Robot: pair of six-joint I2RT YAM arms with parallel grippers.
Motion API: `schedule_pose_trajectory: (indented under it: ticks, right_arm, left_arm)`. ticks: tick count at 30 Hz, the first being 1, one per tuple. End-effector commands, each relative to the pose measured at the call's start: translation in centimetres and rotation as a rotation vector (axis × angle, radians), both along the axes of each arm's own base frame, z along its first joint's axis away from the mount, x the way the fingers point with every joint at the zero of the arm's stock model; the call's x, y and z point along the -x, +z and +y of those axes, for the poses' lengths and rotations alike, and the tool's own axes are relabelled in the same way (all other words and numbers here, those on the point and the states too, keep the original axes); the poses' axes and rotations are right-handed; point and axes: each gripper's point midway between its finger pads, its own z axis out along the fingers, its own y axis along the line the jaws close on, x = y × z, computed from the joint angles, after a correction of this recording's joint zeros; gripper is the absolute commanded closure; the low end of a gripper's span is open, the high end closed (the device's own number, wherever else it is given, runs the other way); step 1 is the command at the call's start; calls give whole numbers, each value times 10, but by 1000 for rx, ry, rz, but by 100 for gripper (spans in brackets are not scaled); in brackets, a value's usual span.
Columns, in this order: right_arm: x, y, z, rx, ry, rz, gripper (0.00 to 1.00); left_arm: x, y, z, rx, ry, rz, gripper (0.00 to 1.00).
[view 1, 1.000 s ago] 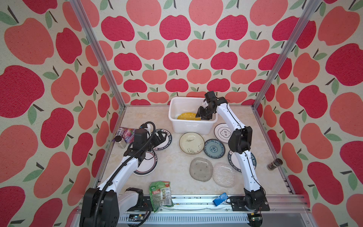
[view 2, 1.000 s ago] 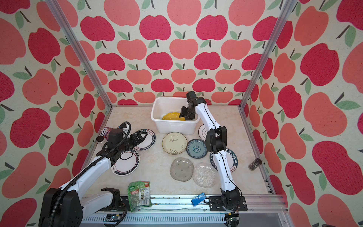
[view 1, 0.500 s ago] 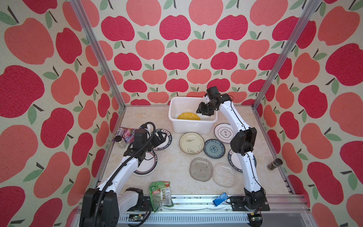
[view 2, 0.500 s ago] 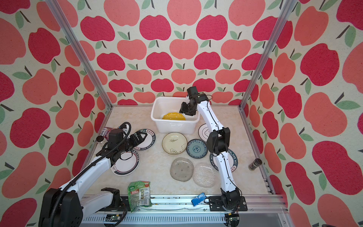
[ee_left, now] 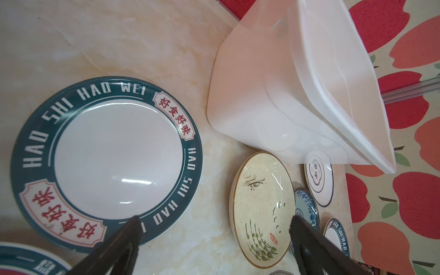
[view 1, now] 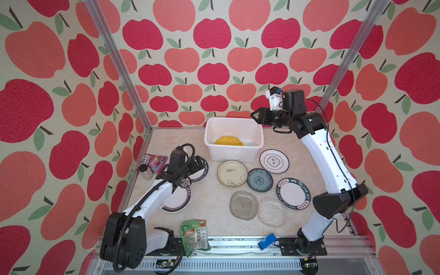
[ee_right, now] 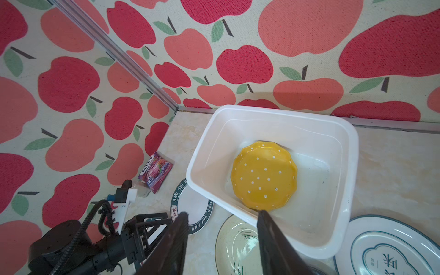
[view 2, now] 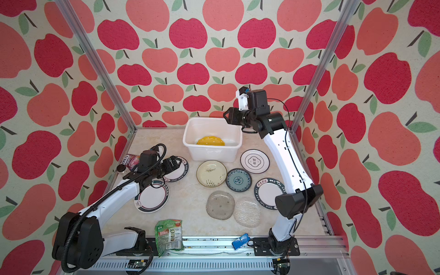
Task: Place the plates into the plastic bin on the countertop
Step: Pick up the plate from the middle-left of the table.
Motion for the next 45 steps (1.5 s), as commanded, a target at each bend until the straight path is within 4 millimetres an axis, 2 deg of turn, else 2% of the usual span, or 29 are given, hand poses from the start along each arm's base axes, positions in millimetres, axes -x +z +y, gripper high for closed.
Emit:
schedule_pose_trajectory:
  ticks: [1, 6, 8, 11, 15, 17, 21, 24, 26, 29, 32, 37, 42, 45]
  right_arm:
    - [17, -27, -5, 29, -4, -30, 52]
    - [64, -62, -30, 96, -29, -9, 54]
    - [76, -84, -38, 109, -42, 33, 55]
    - [87, -117, -39, 116, -26, 103, 55]
    - [95, -160, -27, 86, 23, 247, 57]
    - [91, -178, -39, 61, -42, 323, 60]
    - [80, -187, -59, -29, -85, 352, 61]
    - [81, -189, -53, -37, -51, 349, 61]
    - [85, -190, -38, -56, 1, 364, 61]
    - [95, -192, -4, -31, 99, 379, 60]
    - [111, -198, 41, -40, 211, 404, 59]
    - [142, -224, 116, -23, 382, 490, 59]
    - [176, -250, 175, -7, 511, 567, 59]
    - [192, -257, 205, 16, 581, 580, 60]
  left_arm:
    - [4, 3, -18, -63, -65, 15, 1]
    - [26, -8, -37, -99, -147, 83, 1]
    - [38, -12, -40, -111, -169, 102, 1]
    - [50, -17, -37, -104, -173, 130, 1]
    - [57, -19, -35, -77, -152, 136, 1]
    - [56, -16, -38, -57, -155, 123, 0]
    - [54, -19, -40, -45, -150, 133, 0]
    - [55, -26, -31, -68, -122, 157, 0]
    - [54, -28, -19, -74, -86, 178, 1]
    - [53, -29, 2, -46, -27, 192, 1]
    - [52, -19, 22, -10, 33, 163, 1]
    - [63, 3, 51, 38, 140, 94, 0]
    - [74, 22, 69, 123, 217, 25, 1]
    - [80, 25, 74, 152, 233, 15, 1]
